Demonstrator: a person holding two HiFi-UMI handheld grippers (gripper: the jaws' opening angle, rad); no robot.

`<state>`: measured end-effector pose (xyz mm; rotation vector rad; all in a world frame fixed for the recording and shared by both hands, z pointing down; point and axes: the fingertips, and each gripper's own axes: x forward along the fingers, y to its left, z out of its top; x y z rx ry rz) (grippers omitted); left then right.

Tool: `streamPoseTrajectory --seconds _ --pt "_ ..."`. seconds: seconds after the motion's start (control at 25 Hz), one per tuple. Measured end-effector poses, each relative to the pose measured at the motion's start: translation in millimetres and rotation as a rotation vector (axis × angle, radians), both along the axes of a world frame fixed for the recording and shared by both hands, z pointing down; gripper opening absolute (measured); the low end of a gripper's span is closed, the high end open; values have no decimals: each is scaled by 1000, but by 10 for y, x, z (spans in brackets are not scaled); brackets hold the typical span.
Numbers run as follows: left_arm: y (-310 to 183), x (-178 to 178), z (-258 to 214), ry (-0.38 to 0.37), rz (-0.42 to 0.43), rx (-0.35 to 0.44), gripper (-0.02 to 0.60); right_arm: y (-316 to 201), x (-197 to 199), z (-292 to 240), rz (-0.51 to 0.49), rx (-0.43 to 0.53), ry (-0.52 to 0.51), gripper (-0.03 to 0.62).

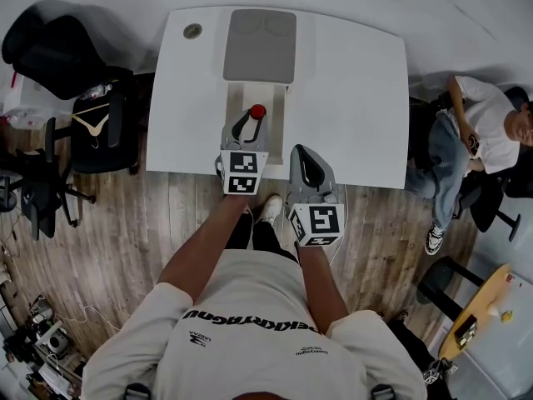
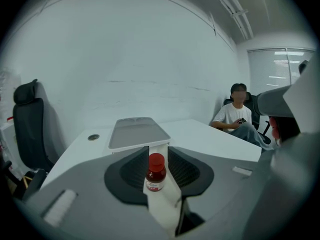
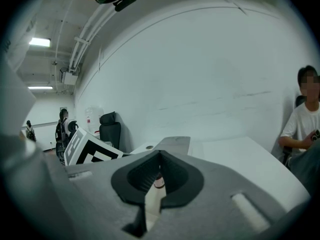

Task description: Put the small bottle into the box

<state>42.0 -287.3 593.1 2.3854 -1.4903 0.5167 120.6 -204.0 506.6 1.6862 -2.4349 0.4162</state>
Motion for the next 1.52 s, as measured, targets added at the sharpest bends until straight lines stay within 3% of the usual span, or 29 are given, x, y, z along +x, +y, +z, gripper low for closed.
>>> streamPoseTrajectory --seconds 0.44,1.0,1.52 --pt "156 15 -293 19 -6 51 81 61 -5 -165 -11 33 2 0" --pt "384 -21 -693 30 -10 122 -8 166 19 -317 -19 57 -5 0" --pt "684 -51 -900 21 26 172 -11 306 -50 -464 -35 90 -16 0"
